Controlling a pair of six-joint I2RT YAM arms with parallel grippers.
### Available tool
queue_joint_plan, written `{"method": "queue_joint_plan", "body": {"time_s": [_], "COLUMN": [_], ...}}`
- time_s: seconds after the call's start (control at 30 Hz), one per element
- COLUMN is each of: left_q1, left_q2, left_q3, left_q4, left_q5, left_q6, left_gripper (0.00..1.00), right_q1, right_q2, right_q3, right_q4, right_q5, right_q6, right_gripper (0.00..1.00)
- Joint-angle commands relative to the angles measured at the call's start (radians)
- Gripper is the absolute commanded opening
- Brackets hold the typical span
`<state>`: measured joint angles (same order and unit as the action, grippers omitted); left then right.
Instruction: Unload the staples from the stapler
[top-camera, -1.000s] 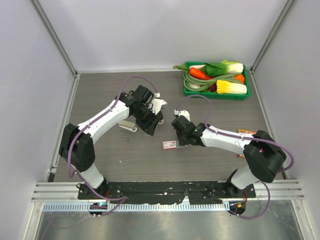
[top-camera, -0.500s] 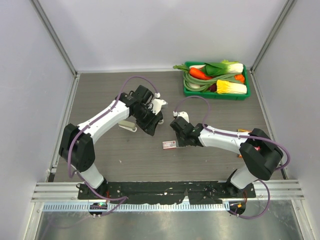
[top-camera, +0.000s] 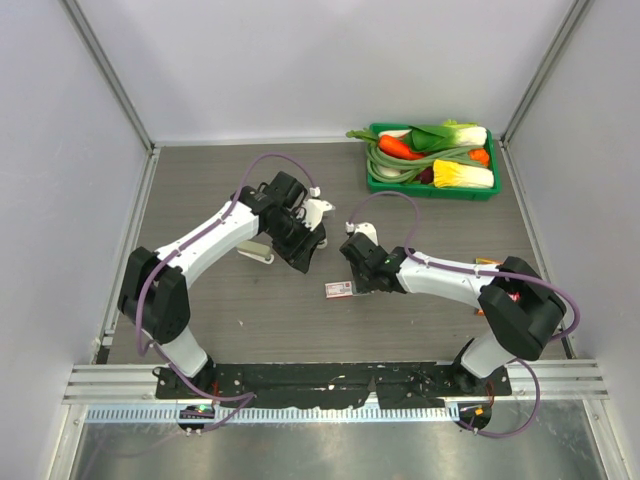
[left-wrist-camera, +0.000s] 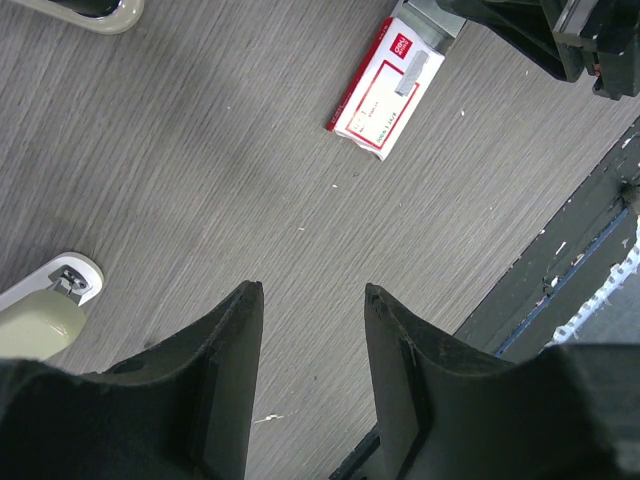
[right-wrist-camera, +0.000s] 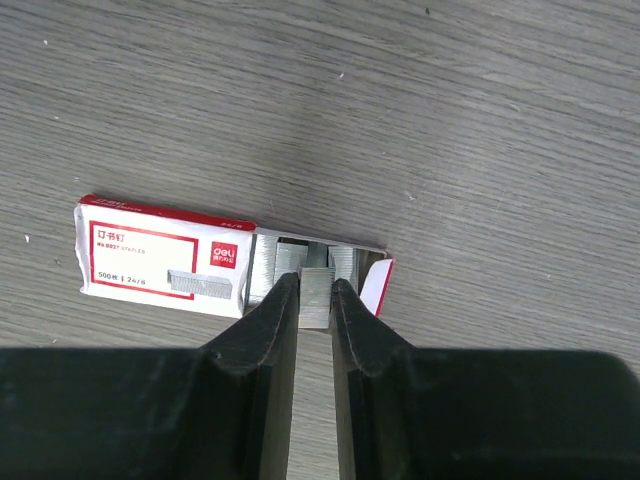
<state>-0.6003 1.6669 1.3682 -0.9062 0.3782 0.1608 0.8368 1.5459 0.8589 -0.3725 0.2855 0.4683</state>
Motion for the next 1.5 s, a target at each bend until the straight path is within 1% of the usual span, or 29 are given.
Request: {"method": "queue_joint_plan", "body": {"time_s": [0.0,0.37,0.57,0.67,0.7,0.9,1.07,1.27,1.47], "left_q1": [-0.003,-0.003,-0.003,-0.003,-0.003,-0.003,-0.003,-0.003,-0.003], "left_q2": [-0.038,-0.042,-0.044,-0.042,-0.041,-0.036,-0.038,-0.038,-0.035], "left_q3": [0.002,-0.008,-0.008,-0.006,-0.004,0.003,0.006,0.003,-0.011], "left_q4": [0.026,0.029,0.027,0.026,0.027,0.024,0.021,0.021,0.036], "left_q5": [0.024,0.025,0.027,0.027,0.027,0.028,0.031,0.030,0.027], "left_q6": [-0.003,-0.004,-0.004,-0.003,-0.003,-0.003,0.000,0.000,0.003], "left_gripper": [0.49,0.49,0.49,0.49,0.49,0.49,0.49,0.49,0.49], "right_q1": [0.005,0.005,0.005,0.005,0.005,0.005,0.005,0.005,-0.014], "right_q2": [0.002,0.010,0.016,0.014,0.013,-0.007,-0.020,-0.059,-0.136], "right_q3": [0.006,-0.004,-0.012,-0.011,-0.011,-0.011,-0.012,0.009,0.046], "right_q4": [0.027,0.027,0.038,0.040,0.041,0.038,0.030,0.012,-0.023], "right_q5": [0.017,0.044,0.032,0.029,0.027,0.026,0.027,0.018,0.027], "right_q6": [-0.005,-0.020,-0.020,-0.022,-0.022,-0.020,-0.020,-0.020,-0.010], "right_gripper": [0.05,0.04,0.05,0.13,0.17,0.31,0.36,0.36,0.30]}}
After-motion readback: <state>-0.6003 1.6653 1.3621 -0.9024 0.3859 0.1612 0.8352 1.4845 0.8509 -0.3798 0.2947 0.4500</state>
